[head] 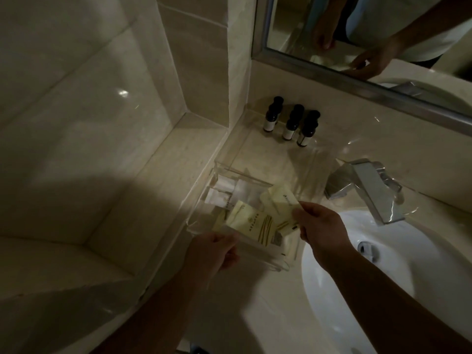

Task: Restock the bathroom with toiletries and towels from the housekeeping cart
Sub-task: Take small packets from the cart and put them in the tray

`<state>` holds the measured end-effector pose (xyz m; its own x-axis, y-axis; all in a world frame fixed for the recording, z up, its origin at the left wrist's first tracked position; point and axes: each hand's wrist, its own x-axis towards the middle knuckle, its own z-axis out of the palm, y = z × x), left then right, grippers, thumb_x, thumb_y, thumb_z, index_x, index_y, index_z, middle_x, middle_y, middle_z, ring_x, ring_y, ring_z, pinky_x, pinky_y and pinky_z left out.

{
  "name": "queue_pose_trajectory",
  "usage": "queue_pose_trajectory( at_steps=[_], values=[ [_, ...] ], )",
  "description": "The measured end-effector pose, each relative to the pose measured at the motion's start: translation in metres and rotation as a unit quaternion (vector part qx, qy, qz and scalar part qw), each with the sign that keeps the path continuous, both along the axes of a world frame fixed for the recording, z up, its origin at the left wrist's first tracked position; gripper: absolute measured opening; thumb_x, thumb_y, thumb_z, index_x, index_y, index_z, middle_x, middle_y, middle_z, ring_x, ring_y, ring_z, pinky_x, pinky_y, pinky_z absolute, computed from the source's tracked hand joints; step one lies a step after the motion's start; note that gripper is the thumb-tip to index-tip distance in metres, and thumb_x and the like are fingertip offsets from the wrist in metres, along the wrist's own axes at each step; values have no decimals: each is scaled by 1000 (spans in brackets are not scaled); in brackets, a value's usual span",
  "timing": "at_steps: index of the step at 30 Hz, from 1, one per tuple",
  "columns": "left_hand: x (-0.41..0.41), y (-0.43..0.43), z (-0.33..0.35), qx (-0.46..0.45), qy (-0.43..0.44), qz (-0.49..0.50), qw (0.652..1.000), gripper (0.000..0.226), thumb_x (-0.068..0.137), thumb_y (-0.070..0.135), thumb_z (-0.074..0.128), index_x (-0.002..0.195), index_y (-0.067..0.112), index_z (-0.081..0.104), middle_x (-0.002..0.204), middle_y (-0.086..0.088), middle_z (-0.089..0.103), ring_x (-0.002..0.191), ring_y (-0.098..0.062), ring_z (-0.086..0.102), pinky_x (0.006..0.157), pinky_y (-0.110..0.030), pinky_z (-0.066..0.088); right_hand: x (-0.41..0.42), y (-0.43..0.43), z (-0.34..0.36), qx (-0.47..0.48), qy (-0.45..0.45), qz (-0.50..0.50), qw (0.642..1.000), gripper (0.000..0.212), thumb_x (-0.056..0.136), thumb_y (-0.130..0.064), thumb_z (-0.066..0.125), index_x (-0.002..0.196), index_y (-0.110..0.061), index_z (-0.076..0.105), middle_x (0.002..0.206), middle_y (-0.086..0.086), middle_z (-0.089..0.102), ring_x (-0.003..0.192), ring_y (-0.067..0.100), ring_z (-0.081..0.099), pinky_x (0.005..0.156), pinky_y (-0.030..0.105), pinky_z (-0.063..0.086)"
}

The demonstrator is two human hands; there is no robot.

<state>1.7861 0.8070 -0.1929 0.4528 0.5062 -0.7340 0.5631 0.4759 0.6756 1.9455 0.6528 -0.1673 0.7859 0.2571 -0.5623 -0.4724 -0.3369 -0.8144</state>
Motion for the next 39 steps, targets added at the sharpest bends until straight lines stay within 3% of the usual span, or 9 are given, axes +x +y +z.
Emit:
queue_pose_trajectory(
  at_steps=[3, 6, 9, 12, 14, 18, 22, 29, 39],
  values=[
    [-2, 4, 1, 32, 3, -9, 999, 21, 86, 19, 76, 71, 5, 68, 69, -14, 68, 60, -23, 68, 59, -31, 48, 4, 9, 5, -18, -46, 29, 998, 16, 97, -14, 62, 102, -21, 75, 72, -2, 69, 44, -2, 53, 45, 13, 41],
    [-2, 9, 2, 82, 1, -32, 996, 25, 86, 19, 74, 66, 5, 67, 62, -10, 63, 59, -23, 61, 60, -33, 43, 9, 18, 3, -46, -67, 71, 994, 18, 98, -14, 61, 108, -20, 74, 85, -2, 72, 59, -3, 63, 52, 12, 45],
    [-3, 13, 5, 207, 36, -97, 973, 25, 86, 31, 72, 65, 17, 71, 52, 9, 61, 47, 0, 54, 51, -19, 40, 14, 26, -5, -94, -78, 89, 989, 25, 93, -17, 68, 118, -18, 67, 95, -1, 70, 84, 11, 68, 64, 19, 52],
    [-2, 17, 13, 268, 40, -101, 957, 13, 86, 32, 73, 79, 22, 74, 60, 10, 64, 54, 11, 57, 47, -7, 36, 15, 31, -12, -171, -132, 118, 969, 25, 90, -20, 71, 114, -19, 65, 97, -2, 67, 79, 10, 66, 53, 13, 47],
    [-3, 19, 12, 279, 39, -102, 954, 13, 86, 35, 73, 78, 25, 73, 65, 9, 67, 60, 5, 61, 54, -11, 43, 15, 33, -16, -203, -166, 125, 957, 20, 91, -21, 69, 111, -18, 64, 96, -3, 66, 73, 4, 62, 45, 7, 41],
    [-5, 26, 4, 289, 53, -98, 951, 17, 84, 43, 73, 79, 27, 74, 70, 8, 71, 72, -10, 67, 69, -32, 54, 12, 35, -21, -252, -229, 136, 931, 16, 93, -24, 66, 107, -19, 60, 99, 0, 63, 77, 11, 62, 53, 14, 44],
    [-3, 30, 7, 299, 43, -120, 946, 26, 79, 50, 66, 76, 25, 71, 70, 6, 69, 72, -14, 65, 67, -31, 51, 6, 34, -22, -279, -284, 134, 908, 18, 93, -25, 66, 104, -16, 54, 104, 0, 49, 74, 11, 53, 55, 15, 38],
    [-2, 36, 19, 351, 45, -190, 916, 16, 93, 33, 64, 79, 25, 62, 67, 11, 60, 61, -1, 53, 50, -15, 35, 7, 22, -6, -279, -278, 90, 915, 18, 90, -23, 70, 94, -18, 54, 98, 1, 57, 75, 9, 56, 54, 14, 37],
    [45, 26, 81, 408, -30, -260, 874, 10, 93, 37, 60, 99, 31, 67, 89, 13, 69, 78, -7, 65, 68, -27, 55, 8, -32, 78, -313, -331, 38, 889, 18, 92, -32, 64, 100, -16, 62, 89, 1, 66, 78, 18, 62, 68, 30, 49]
  ],
)
